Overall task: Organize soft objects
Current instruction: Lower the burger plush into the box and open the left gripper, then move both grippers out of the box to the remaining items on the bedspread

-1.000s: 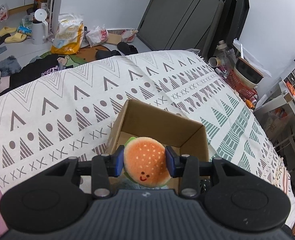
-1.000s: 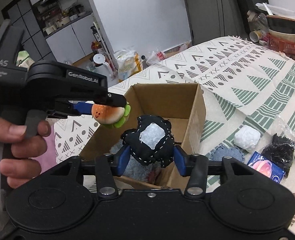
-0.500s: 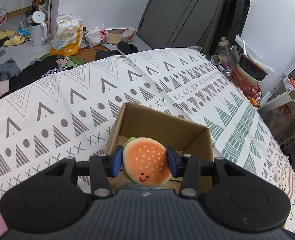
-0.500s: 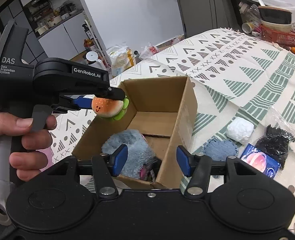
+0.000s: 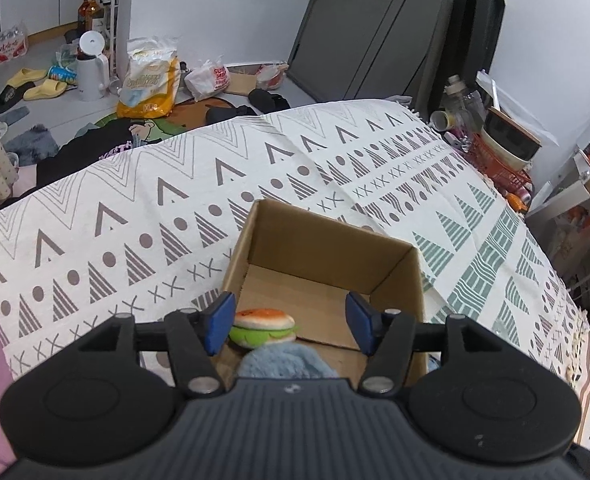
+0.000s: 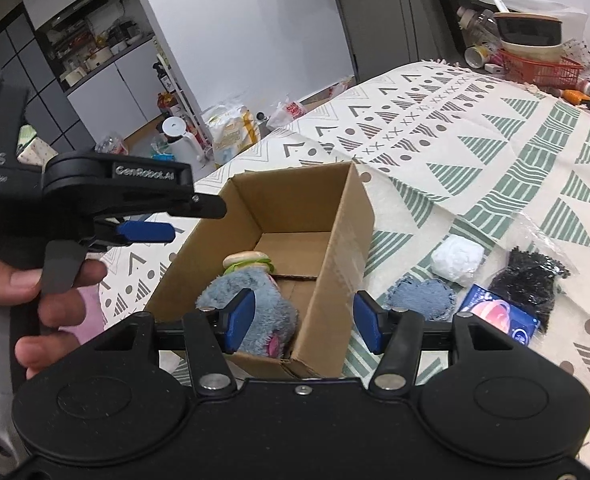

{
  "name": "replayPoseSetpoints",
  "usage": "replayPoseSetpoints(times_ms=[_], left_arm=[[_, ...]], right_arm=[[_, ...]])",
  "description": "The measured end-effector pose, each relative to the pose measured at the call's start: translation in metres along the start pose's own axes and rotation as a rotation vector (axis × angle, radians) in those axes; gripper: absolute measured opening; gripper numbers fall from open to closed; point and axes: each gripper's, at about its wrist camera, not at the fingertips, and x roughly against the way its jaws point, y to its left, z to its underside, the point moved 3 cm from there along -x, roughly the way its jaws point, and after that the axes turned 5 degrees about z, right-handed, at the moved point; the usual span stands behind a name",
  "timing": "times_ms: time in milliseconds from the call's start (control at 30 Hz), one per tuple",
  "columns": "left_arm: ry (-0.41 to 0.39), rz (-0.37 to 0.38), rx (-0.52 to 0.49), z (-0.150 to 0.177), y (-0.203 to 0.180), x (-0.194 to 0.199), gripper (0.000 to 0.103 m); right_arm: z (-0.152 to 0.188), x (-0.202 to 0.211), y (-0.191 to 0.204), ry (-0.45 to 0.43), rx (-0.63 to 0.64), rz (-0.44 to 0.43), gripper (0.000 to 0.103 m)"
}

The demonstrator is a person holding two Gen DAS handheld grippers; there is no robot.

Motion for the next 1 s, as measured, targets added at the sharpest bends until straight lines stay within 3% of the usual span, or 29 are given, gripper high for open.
replayPoseSetpoints(times_ms=[267, 367, 500, 1000], left_arm=[[-0.005, -0.053, -0.059, 0.011, -0.016, 0.012, 0.074], [-0.013, -0.072, -0.077, 0.013, -0.024, 0.018, 0.074], [-0.032, -0.069, -0.103, 0.017, -0.039, 0.027, 0.076], [-0.04, -0.059, -0.177, 0.039, -0.09, 0.04, 0.079]], right_arm=[[0.002, 0.009, -0.014, 0.005, -0.032, 0.044, 0.056], [0.002, 0.015, -0.021, -0.004, -0.047, 0.059, 0.057], [0.001, 0.026, -0.029, -0.032, -0.055, 0.074, 0.068], [0.002, 0.057, -0.066, -0.083, -0.121, 0.077, 0.072]])
